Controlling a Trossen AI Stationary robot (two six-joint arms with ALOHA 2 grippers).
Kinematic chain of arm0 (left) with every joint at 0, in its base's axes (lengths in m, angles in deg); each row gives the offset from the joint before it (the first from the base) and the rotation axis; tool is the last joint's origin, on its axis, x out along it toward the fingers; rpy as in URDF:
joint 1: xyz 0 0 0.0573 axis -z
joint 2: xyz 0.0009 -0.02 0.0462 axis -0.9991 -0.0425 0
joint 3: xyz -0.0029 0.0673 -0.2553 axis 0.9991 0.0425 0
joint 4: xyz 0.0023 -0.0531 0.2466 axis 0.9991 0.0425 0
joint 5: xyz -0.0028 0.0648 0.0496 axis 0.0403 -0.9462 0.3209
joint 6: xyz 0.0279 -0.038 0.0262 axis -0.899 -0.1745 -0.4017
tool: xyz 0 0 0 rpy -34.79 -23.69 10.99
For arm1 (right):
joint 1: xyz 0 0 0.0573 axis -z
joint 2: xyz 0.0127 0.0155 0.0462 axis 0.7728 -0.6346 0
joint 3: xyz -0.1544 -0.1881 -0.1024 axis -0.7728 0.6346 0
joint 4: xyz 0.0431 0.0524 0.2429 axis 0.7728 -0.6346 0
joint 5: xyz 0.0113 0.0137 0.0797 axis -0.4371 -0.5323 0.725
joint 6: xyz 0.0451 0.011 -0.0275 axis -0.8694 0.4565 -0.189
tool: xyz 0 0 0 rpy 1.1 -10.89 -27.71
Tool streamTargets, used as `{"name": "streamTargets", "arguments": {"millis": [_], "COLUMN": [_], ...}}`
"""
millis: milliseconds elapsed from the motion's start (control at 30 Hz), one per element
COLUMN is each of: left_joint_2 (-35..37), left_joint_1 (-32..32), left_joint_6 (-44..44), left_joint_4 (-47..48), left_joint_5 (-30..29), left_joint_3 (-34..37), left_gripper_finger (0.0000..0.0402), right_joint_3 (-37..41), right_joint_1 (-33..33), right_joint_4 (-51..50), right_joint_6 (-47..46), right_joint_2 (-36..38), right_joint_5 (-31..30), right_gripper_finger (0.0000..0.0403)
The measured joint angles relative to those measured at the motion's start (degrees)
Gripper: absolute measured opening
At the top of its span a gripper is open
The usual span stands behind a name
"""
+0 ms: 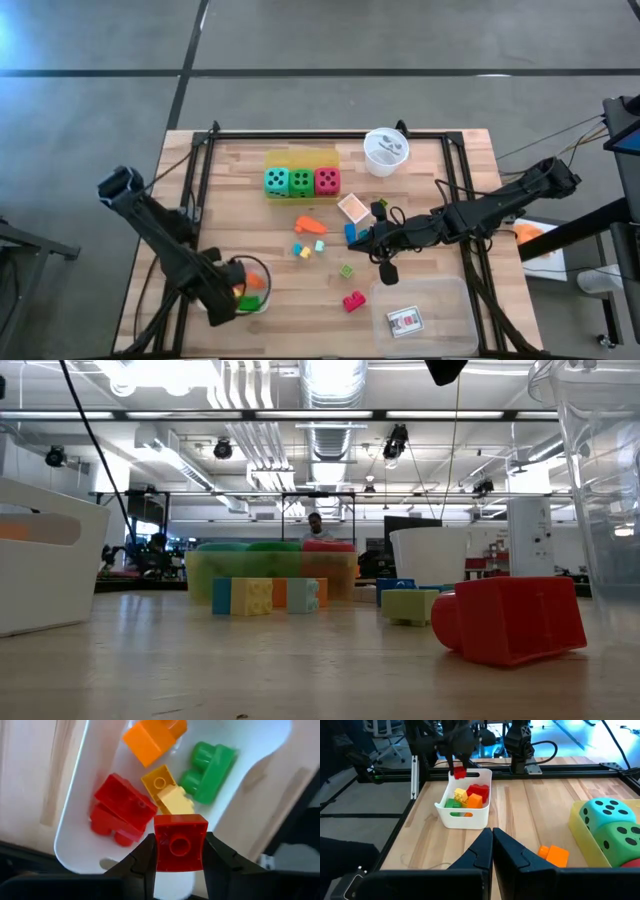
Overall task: Pick & Place Toys
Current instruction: Put the red game piece into the white bin
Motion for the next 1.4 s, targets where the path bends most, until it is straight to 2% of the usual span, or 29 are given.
{"name": "streamTargets", "arguments": {"millis": [200,300,700,967,1400], "left_joint_2": [-3.6,-3.8,-3.1,-3.1,-2.5], "left_joint_1": [0.0,-0.1,-0.2,-0.2,-0.2], "left_joint_6": [-7.5,-8.1,-4.8,1.3,2.9], "left_joint_4": [0.0,0.2,-0.1,-3.0,-6.0], "left_joint_5": [-1.1,-2.0,-3.1,-0.5,-0.5], "left_joint_3": [0.0,0.0,0.2,5.9,8.9], "left_gripper_finger": [0.0106,0.0106,0.0106,0.0105,0.0105], "right_joint_3": [0.0,0.0,0.0,0.0,0.0], "right_joint_1": [0.0,0.0,0.0,0.0,0.0], "right_joint_4": [0.0,0.0,0.0,0.0,0.0], "right_joint_6": [0.0,0.0,0.0,0.0,0.0], "right_joint_2": [0.0,0.0,0.0,0.0,0.0], "right_joint_5": [0.0,0.0,0.0,0.0,0.0], "right_gripper_finger": [0.0009,0.0009,0.0009,0.0009,0.0009]}}
